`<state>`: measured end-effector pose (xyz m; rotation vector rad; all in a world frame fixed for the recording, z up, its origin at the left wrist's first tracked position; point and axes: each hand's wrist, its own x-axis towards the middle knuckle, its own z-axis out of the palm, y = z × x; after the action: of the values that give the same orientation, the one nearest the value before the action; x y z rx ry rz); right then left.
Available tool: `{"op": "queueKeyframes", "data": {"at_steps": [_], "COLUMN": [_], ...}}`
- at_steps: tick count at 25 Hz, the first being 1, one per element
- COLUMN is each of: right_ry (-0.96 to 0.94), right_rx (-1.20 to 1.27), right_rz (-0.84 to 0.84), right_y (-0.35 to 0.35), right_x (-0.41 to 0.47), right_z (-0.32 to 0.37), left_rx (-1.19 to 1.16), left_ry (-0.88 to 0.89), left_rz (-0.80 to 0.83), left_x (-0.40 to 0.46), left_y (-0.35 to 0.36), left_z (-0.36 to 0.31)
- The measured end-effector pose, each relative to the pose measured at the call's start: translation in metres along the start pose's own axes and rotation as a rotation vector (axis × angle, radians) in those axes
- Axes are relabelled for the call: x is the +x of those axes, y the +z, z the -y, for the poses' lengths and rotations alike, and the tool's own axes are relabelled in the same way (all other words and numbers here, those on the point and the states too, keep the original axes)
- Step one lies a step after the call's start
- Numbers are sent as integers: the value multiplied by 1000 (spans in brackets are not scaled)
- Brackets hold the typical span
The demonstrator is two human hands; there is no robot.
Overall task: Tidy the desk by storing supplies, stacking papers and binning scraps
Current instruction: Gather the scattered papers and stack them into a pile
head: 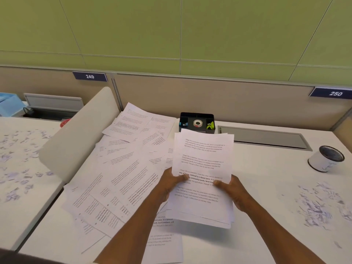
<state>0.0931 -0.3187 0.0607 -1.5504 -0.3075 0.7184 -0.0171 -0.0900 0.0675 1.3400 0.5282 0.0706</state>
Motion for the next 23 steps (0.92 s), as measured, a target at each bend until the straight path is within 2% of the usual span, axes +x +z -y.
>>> {"op": "queueKeyframes", "data": {"at_steps": [10,12,14,16,17,19,23], "right_ry": [15,21,29,46,54,65,74], "right_rx": [-137,-121,-129,-137,-135,-133,-144], "right_rz": [82,83,82,67,61,58,55], "right_y": [39,45,49,51,52,54,58], "right_x": [20,27,32,37,39,42,46], "right_z": [-6,-8,-10,-11,-12,-14,-16], "left_rx": [51,184,487,786,855,860,932], "left_ry": [-40,-22,-143,-428,-552,-671,-701], "left_rz": [-200,-380,-690,-846,-864,-878,-845], "left_x": [-19,-21,-21,-26,-30,-35,-31], "left_y": [-34,-45,-63,-84,-92,-103,-108], "left_z": [20,20,28,39,44,51,59]}}
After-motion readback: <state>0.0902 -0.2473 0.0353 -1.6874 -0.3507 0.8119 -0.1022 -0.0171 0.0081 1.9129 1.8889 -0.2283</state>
